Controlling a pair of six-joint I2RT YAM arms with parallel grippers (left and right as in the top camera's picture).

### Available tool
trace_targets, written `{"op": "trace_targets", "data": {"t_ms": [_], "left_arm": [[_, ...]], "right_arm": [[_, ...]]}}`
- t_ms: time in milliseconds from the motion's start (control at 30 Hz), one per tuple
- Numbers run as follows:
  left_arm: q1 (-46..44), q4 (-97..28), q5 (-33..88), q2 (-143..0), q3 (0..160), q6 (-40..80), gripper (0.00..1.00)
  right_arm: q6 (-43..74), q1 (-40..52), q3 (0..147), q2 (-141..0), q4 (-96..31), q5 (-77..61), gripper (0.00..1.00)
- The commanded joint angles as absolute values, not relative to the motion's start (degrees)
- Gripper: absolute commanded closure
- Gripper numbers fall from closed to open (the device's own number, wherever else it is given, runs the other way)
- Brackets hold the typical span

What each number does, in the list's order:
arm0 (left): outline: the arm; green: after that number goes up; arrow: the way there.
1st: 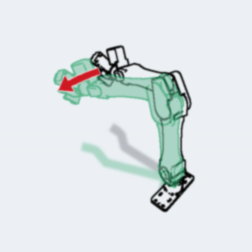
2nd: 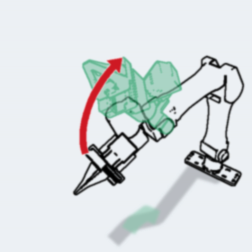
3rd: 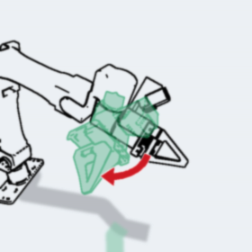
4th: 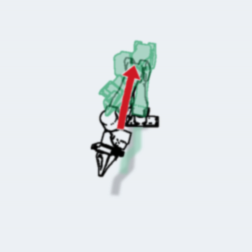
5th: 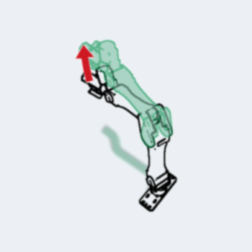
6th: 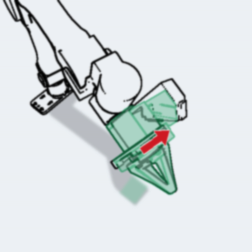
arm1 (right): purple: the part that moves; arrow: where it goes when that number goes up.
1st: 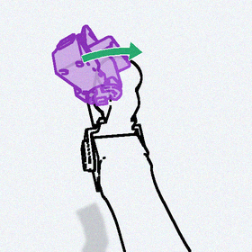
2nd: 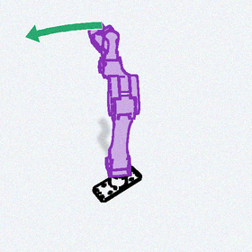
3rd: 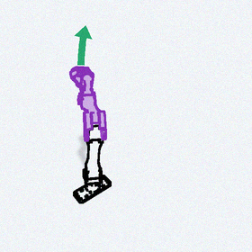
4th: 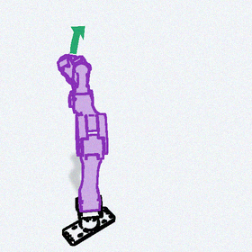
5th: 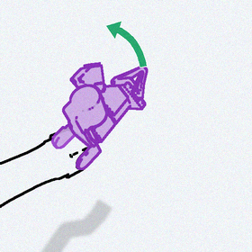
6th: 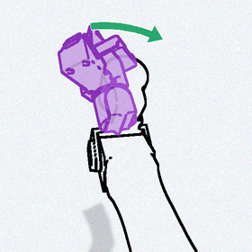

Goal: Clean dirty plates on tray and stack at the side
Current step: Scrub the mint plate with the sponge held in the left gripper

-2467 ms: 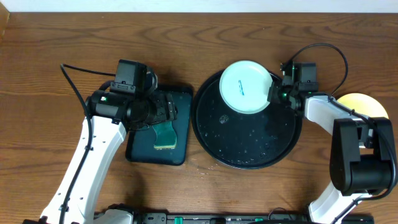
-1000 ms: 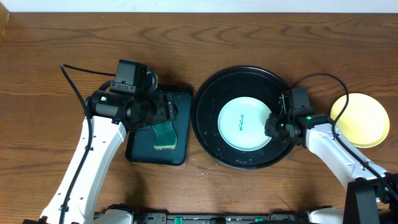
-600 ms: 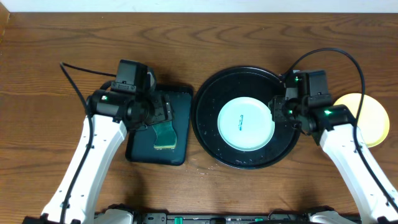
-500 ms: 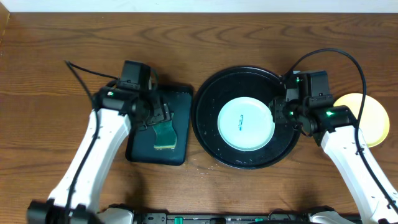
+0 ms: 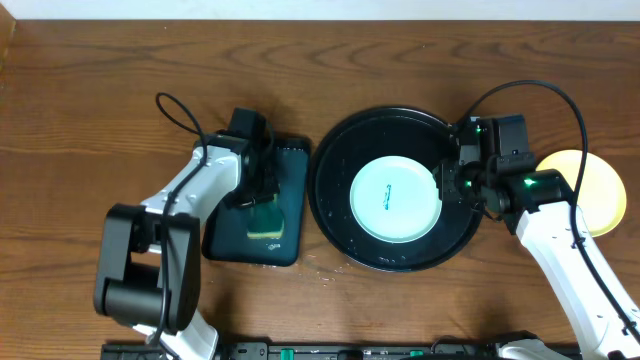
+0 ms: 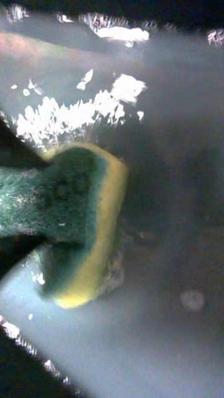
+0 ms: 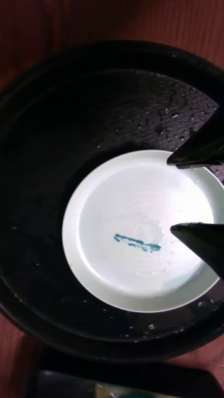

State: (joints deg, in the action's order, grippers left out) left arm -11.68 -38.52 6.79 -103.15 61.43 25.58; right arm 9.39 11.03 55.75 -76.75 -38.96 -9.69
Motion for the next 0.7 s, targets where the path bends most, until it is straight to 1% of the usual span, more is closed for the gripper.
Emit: {"op": "trace_targets", "data": {"t_ms": [0,167,200,233,267,300,433,567,667], "left_arm": [[-11.9,-38.4,6.9,-107.2,61.3,25.4,0.92],[-11.9,-42.2,6.9,-105.0,64.2,23.2,0.92],[-11.9,-43.3,7.1,-104.2,65.1,22.9,0.88],[-11.9,-44.7,7.1,-103.3,66.0,22.9,0.72],[-11.9,-46.0,7.1,-102.2,66.8,22.9,0.51],[-11.9,-46.8,7.1,-101.3,67.3,22.9,0.39],[-11.9,-50.0,7.1,-96.8,67.5,23.0,0.34],[-12.3,-54.4,7.1,-94.7,67.5,22.9,0.34],[-13.7,-53.3,7.0,-95.0,65.5,22.7,0.35]], "right_arm": [[9.4,10.5,56.1,-76.8,-39.3,-11.0,0.73],[9.4,10.5,56.1,-76.8,-39.4,-11.0,0.74],[9.4,10.5,56.1,-76.8,-39.5,-11.0,0.74],[9.4,10.5,56.1,-76.8,-39.4,-11.0,0.74],[9.4,10.5,56.1,-76.8,-39.4,-11.0,0.74],[9.4,10.5,56.1,-76.8,-39.5,-11.0,0.75],[9.4,10.5,56.1,-76.8,-39.5,-11.0,0.74],[9.4,10.5,56.1,-76.8,-39.4,-11.0,0.73],[9.4,10.5,56.1,-76.8,-39.4,-11.0,0.73]]}}
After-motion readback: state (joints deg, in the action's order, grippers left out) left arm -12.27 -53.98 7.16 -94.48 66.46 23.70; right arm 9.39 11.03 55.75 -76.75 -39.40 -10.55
